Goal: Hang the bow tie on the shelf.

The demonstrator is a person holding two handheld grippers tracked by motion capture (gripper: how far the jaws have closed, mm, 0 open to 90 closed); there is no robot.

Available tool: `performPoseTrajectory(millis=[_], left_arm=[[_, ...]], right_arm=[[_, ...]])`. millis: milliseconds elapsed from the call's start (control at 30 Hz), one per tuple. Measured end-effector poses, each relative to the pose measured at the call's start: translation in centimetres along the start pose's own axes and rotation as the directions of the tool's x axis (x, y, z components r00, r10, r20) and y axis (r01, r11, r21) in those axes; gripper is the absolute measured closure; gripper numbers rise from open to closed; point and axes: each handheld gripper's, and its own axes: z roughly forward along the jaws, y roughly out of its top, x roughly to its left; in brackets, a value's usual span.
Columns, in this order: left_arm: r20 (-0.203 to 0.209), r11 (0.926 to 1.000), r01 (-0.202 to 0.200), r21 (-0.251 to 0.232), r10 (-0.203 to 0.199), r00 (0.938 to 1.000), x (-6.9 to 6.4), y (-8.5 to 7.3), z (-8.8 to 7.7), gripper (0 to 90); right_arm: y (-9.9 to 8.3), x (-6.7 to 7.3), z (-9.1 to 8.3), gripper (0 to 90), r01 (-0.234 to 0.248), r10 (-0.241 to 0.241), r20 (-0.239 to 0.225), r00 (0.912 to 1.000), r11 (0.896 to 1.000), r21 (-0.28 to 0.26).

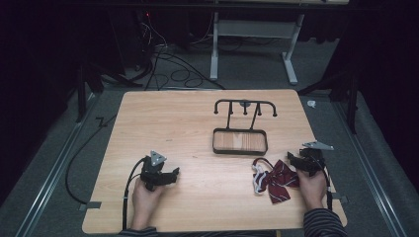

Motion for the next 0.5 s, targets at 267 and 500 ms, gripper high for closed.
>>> performPoseTrajectory(millis=[267, 500], left_arm=[[0.0, 1.0, 0.0, 0.0, 0.0, 1.0, 0.0, 0.0, 0.0, 21.9], [0.0, 1.0, 0.0, 0.0, 0.0, 1.0, 0.0, 0.0, 0.0, 21.9]], right_arm=[[-0.03, 0.04, -0.04, 45.1, 0.002, -0.002, 0.0, 1.0, 1.0, 0.002], [-0.04, 0.07, -0.03, 44.6, 0.0, 0.0, -0.002, 1.0, 1.0, -0.001]])
